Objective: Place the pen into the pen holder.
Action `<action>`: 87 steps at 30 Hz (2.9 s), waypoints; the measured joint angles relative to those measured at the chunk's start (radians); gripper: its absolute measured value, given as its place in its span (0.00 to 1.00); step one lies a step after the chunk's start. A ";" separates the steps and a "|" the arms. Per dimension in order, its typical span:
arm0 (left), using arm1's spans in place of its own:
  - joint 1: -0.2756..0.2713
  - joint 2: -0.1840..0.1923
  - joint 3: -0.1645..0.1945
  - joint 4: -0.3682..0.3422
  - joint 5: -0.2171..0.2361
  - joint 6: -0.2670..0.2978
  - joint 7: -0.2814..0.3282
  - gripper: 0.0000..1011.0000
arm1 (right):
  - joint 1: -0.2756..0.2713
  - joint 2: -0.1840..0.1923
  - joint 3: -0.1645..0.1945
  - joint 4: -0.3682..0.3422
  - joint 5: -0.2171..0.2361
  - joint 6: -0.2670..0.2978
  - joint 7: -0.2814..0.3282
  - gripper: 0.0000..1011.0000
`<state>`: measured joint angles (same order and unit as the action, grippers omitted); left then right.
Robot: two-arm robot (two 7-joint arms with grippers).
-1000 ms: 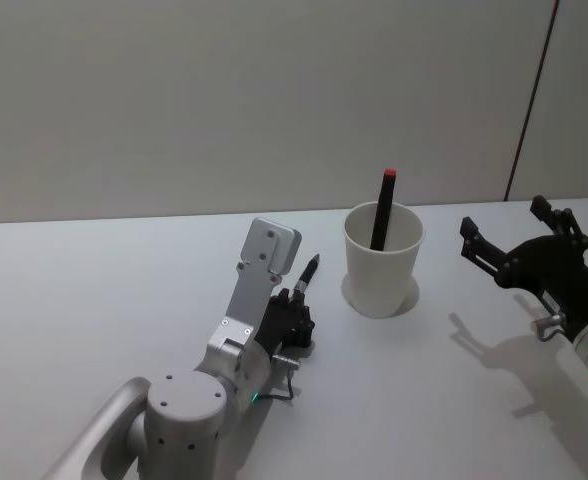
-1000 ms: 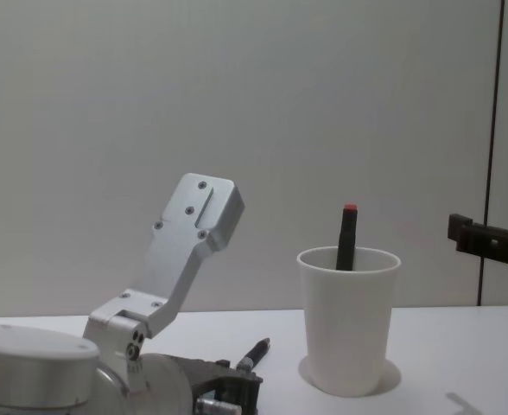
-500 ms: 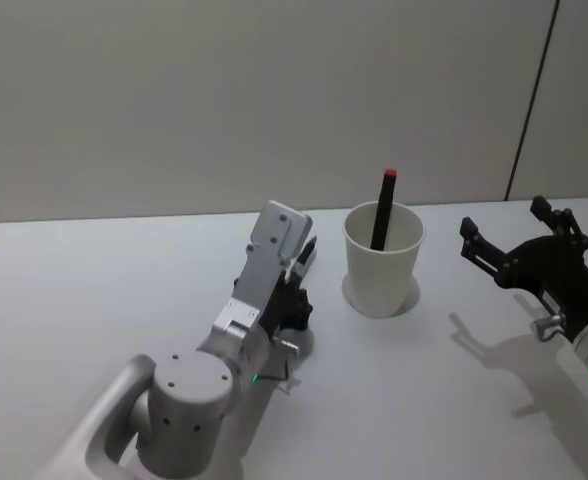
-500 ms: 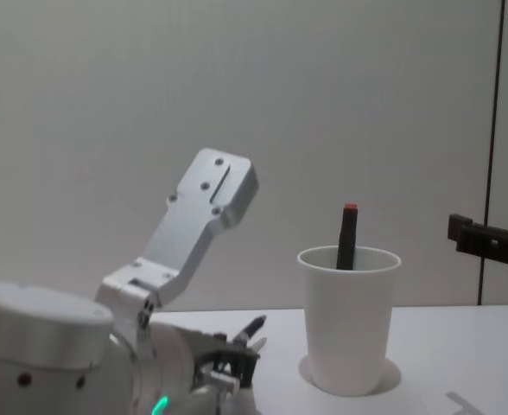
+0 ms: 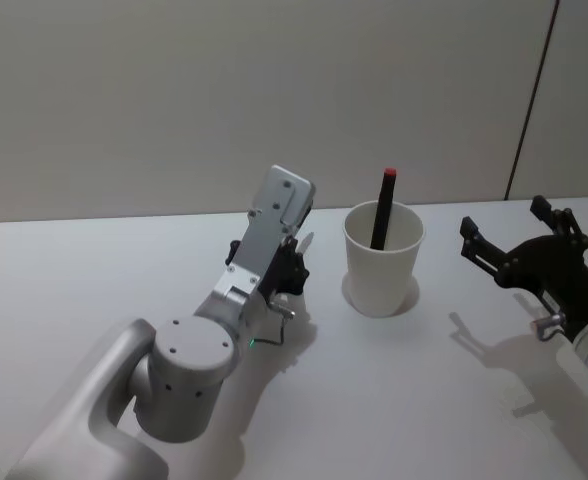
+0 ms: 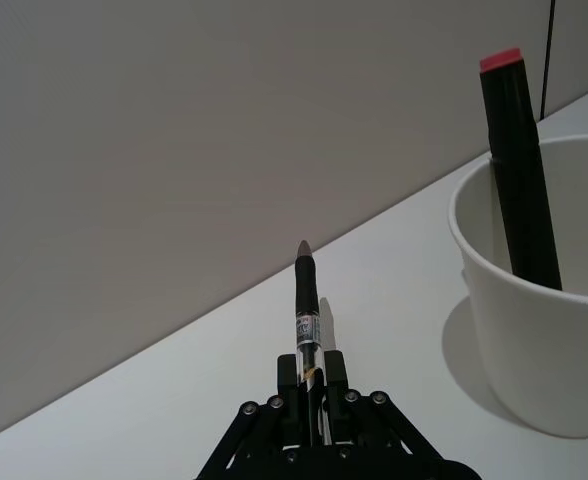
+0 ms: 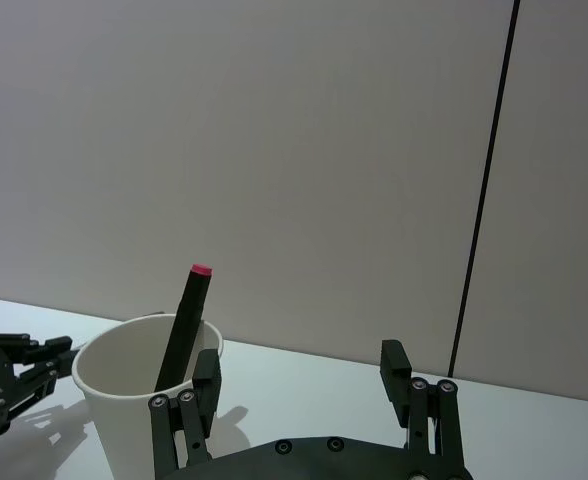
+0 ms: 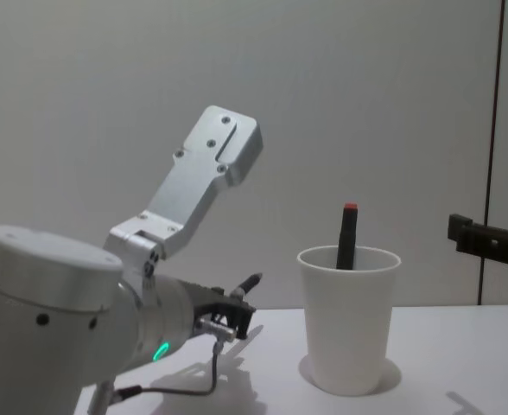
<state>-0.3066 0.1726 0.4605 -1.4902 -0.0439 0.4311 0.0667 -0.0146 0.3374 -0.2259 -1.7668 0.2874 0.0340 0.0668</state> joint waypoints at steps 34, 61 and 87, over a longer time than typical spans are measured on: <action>0.037 0.037 -0.075 -0.195 -0.047 0.023 0.059 0.15 | 0.000 0.000 0.000 0.000 0.000 0.000 0.000 0.99; 0.079 -0.040 -0.024 -0.301 0.049 -0.037 0.173 0.15 | 0.000 0.000 0.000 0.000 0.000 0.000 0.000 0.99; 0.114 -0.080 0.014 -0.303 0.107 -0.084 0.133 0.15 | 0.000 0.000 0.000 0.000 0.000 0.000 0.000 0.99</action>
<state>-0.1926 0.0928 0.4750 -1.7936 0.0626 0.3474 0.1998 -0.0146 0.3375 -0.2259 -1.7668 0.2874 0.0340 0.0668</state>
